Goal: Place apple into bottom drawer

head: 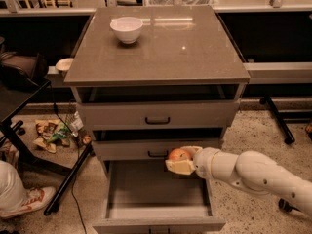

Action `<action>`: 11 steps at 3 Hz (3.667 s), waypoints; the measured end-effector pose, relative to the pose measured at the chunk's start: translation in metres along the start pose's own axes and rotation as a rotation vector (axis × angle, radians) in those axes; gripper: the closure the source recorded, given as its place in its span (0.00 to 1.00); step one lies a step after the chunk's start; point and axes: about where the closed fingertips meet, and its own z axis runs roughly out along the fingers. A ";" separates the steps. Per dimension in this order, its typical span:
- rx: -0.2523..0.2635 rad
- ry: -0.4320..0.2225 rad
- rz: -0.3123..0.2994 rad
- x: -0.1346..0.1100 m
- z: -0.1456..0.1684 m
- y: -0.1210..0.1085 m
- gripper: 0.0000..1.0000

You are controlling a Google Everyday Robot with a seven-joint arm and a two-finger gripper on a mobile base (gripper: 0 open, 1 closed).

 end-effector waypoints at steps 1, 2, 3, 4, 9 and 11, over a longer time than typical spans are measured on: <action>-0.023 -0.029 0.098 0.053 0.032 -0.004 1.00; -0.035 -0.026 0.106 0.057 0.038 -0.006 1.00; -0.073 -0.020 0.115 0.091 0.079 -0.024 1.00; -0.118 -0.020 0.149 0.130 0.113 -0.029 1.00; -0.176 0.076 0.189 0.262 0.237 -0.087 1.00; -0.147 0.179 0.173 0.307 0.281 -0.115 1.00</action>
Offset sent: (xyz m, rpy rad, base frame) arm -0.0032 0.0023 -0.0453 0.0586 0.0282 -0.0321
